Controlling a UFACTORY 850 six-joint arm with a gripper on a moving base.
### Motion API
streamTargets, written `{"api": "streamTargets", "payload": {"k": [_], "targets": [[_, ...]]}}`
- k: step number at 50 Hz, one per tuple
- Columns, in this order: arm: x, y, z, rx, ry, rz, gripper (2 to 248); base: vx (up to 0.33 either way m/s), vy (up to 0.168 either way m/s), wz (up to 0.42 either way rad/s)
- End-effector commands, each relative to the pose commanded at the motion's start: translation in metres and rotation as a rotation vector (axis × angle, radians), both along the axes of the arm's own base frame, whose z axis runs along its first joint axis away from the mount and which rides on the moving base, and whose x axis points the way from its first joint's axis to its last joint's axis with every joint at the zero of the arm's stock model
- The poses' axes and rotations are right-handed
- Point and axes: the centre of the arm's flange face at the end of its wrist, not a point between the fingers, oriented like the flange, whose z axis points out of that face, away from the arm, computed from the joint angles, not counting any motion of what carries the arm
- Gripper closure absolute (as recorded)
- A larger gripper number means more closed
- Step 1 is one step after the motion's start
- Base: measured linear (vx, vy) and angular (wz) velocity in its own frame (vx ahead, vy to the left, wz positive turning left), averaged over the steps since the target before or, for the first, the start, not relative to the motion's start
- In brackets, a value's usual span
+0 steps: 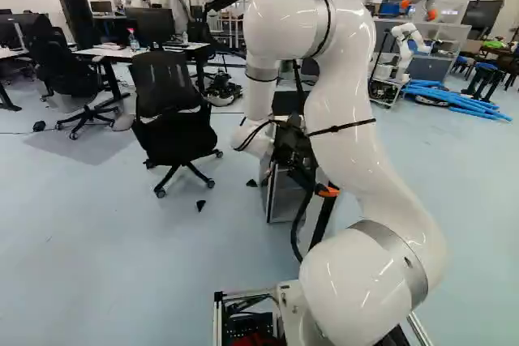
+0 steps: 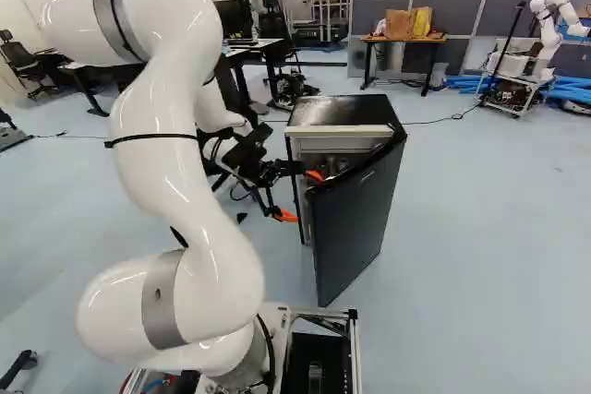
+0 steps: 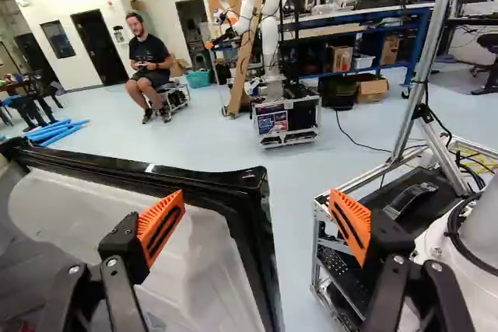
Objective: Grab a drink from the fridge
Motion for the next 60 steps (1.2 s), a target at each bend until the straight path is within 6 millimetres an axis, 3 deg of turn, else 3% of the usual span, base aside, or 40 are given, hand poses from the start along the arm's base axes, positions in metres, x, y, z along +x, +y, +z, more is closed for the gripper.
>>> {"api": "streamTargets", "payload": {"k": [27, 60], "targets": [[0.028, -0.074, 0.010, 0.011, -0.060, -0.182, 3, 0.000, 0.000, 0.000], [0.044, -0.179, 0.023, 0.009, -0.139, -0.410, 3, 0.000, 0.000, 0.000]]}}
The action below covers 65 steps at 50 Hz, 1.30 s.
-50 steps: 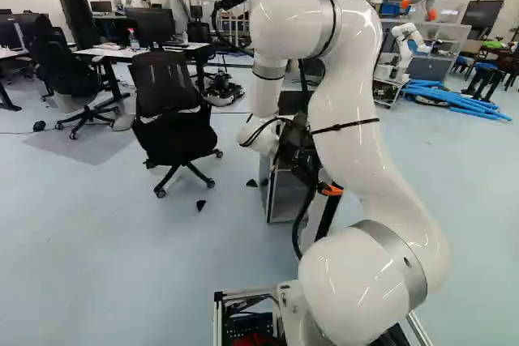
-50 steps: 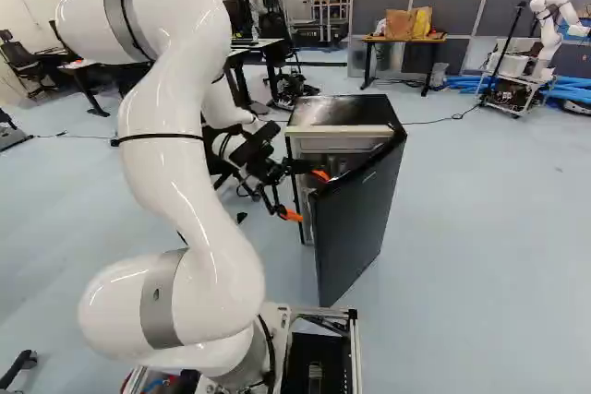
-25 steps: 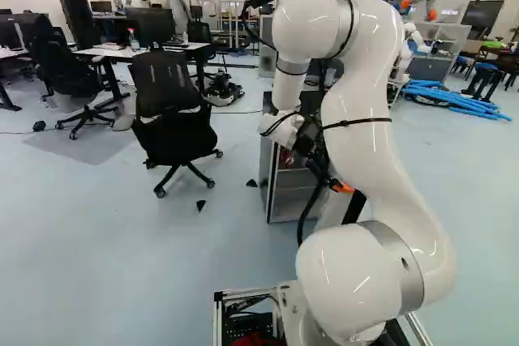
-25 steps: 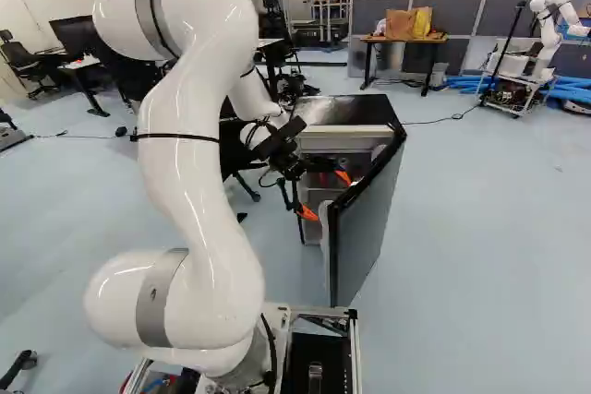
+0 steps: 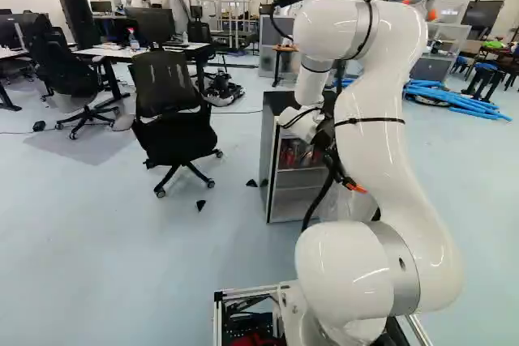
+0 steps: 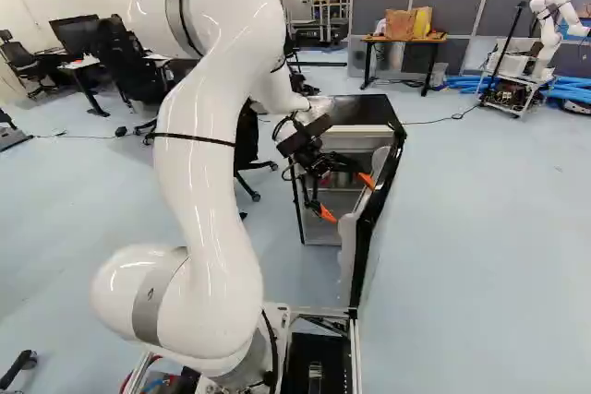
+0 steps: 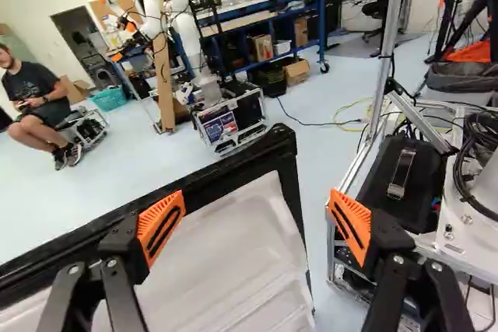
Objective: Grab a drink from the fridge
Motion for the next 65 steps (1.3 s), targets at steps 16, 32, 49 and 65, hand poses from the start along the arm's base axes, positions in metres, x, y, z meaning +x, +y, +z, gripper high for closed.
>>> {"api": "streamTargets", "payload": {"k": [16, 32, 49, 65], "targets": [[0.004, -0.052, 0.006, -0.003, -0.051, -0.094, 3, 0.000, 0.000, 0.000], [0.007, -0.106, 0.012, -0.020, -0.109, -0.135, 3, 0.000, 0.000, 0.000], [0.009, -0.165, 0.018, -0.058, -0.160, -0.132, 3, 0.000, 0.000, 0.000], [0.007, -0.218, 0.024, -0.098, -0.201, -0.117, 3, 0.000, 0.000, 0.000]]}}
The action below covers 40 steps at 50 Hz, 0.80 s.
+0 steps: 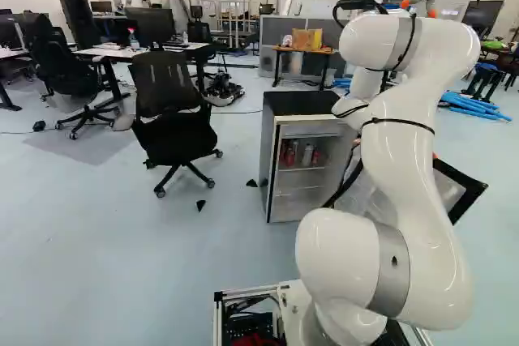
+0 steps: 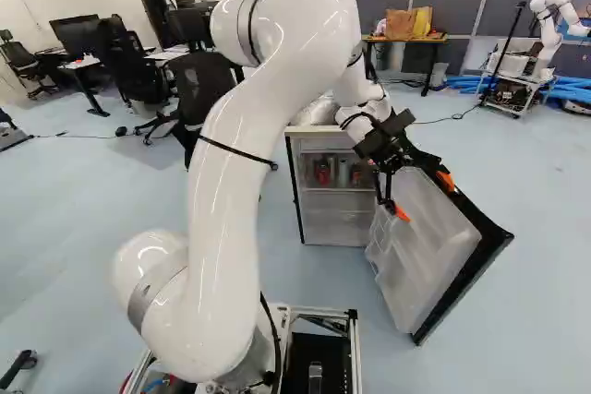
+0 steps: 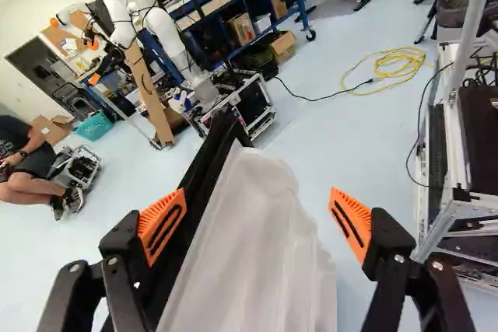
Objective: Grab a drink from the fridge
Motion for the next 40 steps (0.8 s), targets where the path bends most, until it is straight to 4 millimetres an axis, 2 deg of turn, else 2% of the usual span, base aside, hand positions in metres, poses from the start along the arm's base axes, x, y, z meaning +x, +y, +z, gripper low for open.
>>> {"api": "streamTargets", "payload": {"k": [9, 18, 26, 40], "targets": [[-0.003, -0.026, 0.003, -0.024, -0.015, 0.013, 3, 0.000, 0.000, 0.000], [-0.007, -0.035, 0.003, -0.036, -0.011, 0.052, 3, 0.000, 0.000, 0.000], [-0.010, -0.034, 0.003, -0.045, 0.006, 0.110, 3, 0.000, 0.000, 0.000], [-0.021, -0.018, 0.005, -0.057, 0.063, 0.265, 3, 0.000, 0.000, 0.000]]}}
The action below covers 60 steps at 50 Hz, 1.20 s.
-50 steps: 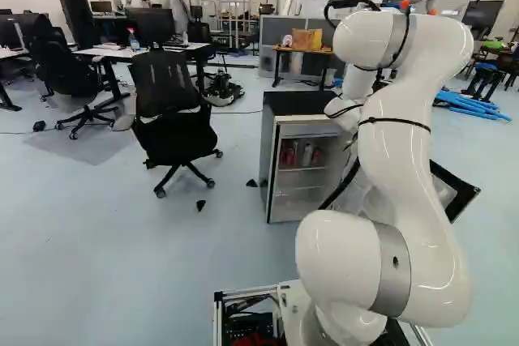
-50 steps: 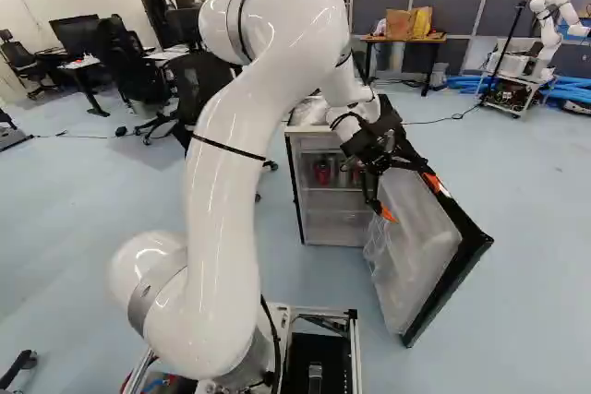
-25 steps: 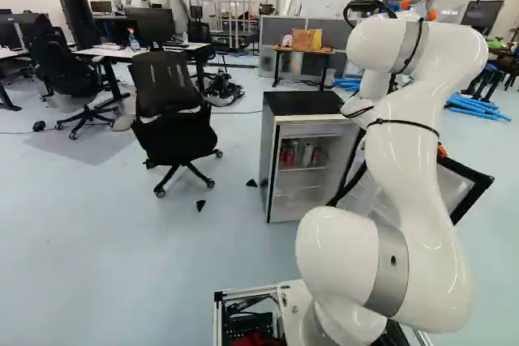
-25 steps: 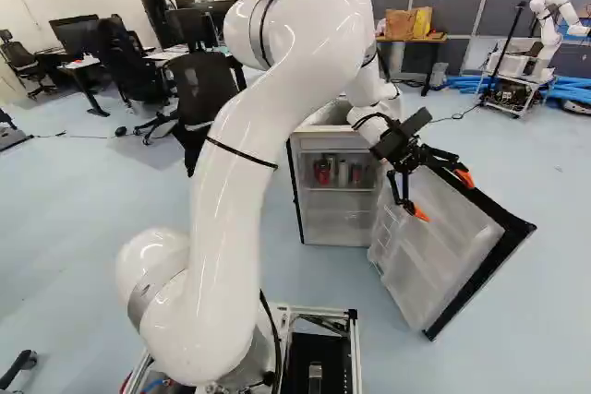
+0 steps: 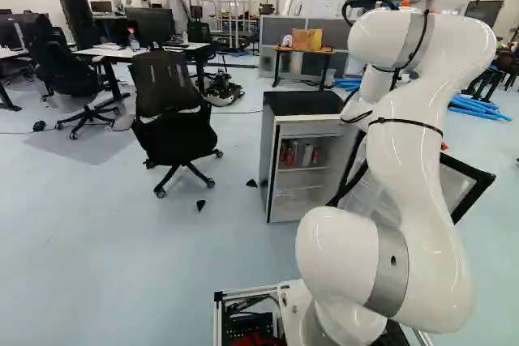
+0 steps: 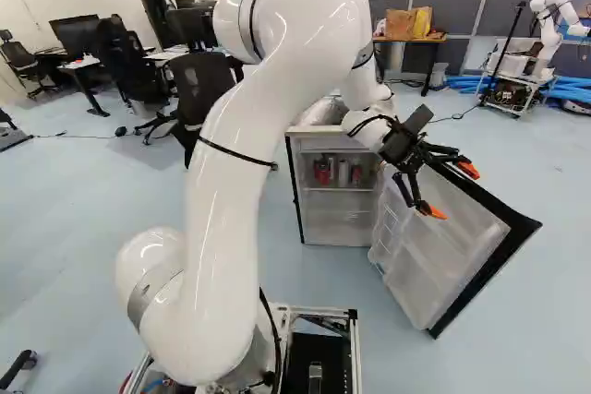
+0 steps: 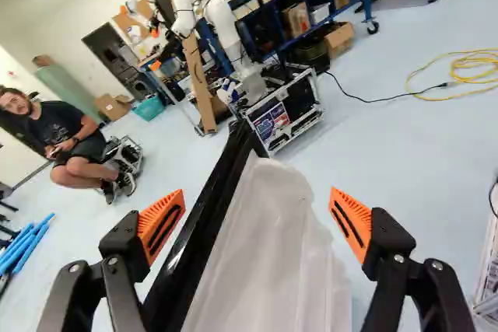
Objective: Grab a drink from the fridge
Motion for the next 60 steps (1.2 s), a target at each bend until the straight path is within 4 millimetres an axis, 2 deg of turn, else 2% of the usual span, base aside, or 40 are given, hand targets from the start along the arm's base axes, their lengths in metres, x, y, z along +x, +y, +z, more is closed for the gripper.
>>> {"api": "streamTargets", "payload": {"k": [60], "targets": [[-0.049, 0.099, 0.015, -0.038, 0.225, 0.733, 3, 0.000, 0.000, 0.000]]}}
